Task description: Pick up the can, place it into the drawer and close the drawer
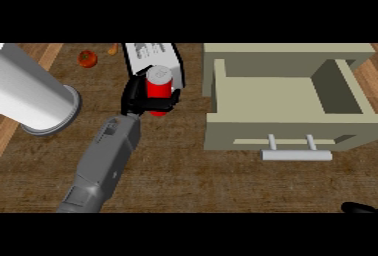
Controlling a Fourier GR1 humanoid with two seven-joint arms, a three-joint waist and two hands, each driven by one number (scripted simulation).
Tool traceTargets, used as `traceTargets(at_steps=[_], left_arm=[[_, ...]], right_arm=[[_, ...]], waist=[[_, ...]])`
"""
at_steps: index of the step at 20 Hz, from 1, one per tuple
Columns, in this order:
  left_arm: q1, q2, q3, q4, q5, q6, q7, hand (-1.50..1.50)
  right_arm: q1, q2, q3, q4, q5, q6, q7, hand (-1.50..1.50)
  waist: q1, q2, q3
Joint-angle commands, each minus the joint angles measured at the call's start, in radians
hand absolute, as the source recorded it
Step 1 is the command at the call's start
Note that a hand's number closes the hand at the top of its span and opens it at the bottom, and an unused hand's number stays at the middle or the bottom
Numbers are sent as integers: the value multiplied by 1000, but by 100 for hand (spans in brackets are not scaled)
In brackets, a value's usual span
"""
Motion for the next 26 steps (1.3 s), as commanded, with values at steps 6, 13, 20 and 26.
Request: traceTargets(at_steps=[6,13,20,26], left_arm=[[-149,-5,-144,-281,74,153,370,150],[-263,-6,-313,-326,136,326,470,150],[-453,-5,-319,-261,150,394,595,150],[-660,-6,-278,-18,168,369,587,150]], right_arm=[[-41,-19,-13,14,8,-16,38,-150],[-5,45,70,-8,69,-16,-8,-150],[-2,14,14,-10,13,7,-15,-150],[-42,-45,-53,-6,-58,19,27,-150]], waist=[[-4,2,0],[-22,7,0],[-26,8,0],[-47,14,1]])
